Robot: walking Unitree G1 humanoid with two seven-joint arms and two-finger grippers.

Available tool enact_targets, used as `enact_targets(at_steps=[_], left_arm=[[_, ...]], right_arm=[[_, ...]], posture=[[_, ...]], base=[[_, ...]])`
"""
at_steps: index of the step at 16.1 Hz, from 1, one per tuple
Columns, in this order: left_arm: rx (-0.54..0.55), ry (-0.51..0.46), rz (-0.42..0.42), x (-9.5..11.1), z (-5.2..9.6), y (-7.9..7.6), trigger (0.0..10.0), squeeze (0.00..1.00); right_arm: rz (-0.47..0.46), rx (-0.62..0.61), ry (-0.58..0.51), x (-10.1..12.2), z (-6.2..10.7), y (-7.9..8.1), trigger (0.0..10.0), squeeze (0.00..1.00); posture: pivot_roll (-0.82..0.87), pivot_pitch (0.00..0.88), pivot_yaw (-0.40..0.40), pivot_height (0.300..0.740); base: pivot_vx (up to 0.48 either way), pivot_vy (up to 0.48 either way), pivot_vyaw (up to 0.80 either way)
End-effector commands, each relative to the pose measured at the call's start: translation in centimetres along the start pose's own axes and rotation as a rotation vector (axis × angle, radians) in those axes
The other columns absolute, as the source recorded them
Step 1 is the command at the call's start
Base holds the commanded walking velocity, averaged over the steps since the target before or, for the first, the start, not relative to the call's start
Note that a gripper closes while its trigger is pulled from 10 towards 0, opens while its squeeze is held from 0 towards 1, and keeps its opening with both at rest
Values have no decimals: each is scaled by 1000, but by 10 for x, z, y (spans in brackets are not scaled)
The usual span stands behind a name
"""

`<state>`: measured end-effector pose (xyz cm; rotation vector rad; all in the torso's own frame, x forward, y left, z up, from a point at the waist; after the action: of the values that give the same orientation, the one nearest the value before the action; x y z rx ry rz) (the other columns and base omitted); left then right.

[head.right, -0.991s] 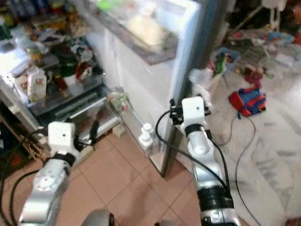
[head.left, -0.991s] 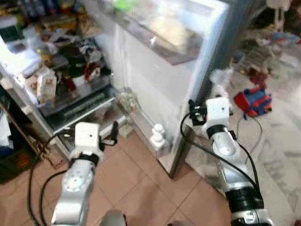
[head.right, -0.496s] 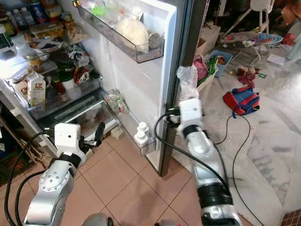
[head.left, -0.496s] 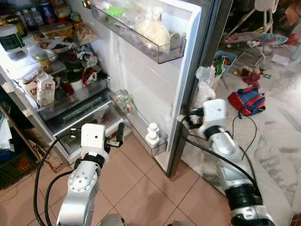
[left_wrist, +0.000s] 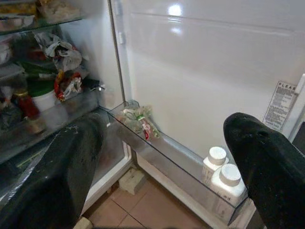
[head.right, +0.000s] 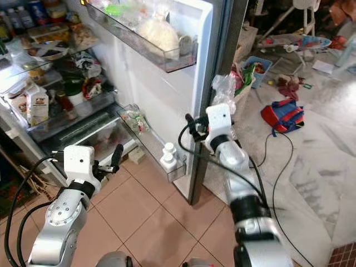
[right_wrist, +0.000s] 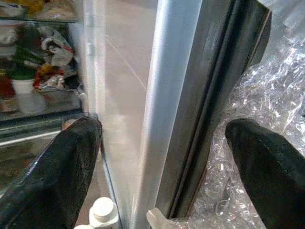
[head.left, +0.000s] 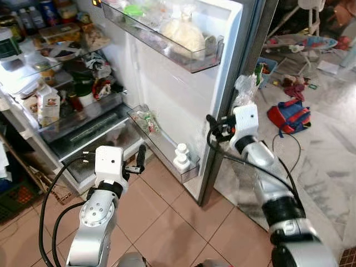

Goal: Restocking fridge

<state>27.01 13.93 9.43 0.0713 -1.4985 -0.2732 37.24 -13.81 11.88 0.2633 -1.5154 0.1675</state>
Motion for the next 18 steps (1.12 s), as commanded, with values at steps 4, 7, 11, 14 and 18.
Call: enact_targets(at_steps=[4, 7, 11, 14, 18], left_arm=[[0, 0, -14, 3, 1, 1, 10000, 0], [-1, 2, -14, 3, 1, 1, 10000, 0], [-9, 2, -15, 2, -2, 1, 10000, 0], [-1, 0, -21, 3, -2, 2, 10000, 0], [-4, -1, -23, 1, -3, 4, 10000, 0]], right_arm=[[-52, 142, 11, 1, -7, 27, 10000, 0], [-91, 271, 47, -7, 1, 44, 10000, 0], [-146, 441, 92, -9, 17, 58, 10000, 0], [-117, 476, -16, 19, 25, 52, 10000, 0], [-73, 333, -37, 19, 67, 13, 10000, 0]], posture=[[102, 0, 0, 740], [97, 0, 1, 740], [94, 0, 4, 740], [96, 0, 2, 740], [69, 0, 3, 740]], base=[[0, 0, 0], [0, 0, 0], [0, 0, 0], [0, 0, 0], [0, 0, 0]])
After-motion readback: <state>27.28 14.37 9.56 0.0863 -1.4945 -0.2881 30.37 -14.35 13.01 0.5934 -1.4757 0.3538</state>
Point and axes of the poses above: a point about 5 cm out from each wrist's last joint towards the gripper, its own z axis pointing back from the gripper into the wrist, its own x axis along the axis of the wrist's last joint, y = z × x, the point moved 3 cm from there along -z, pointing out of the wrist towards the gripper, and after that the axes turned 11 degrees about -z, right-handed, at the moved point
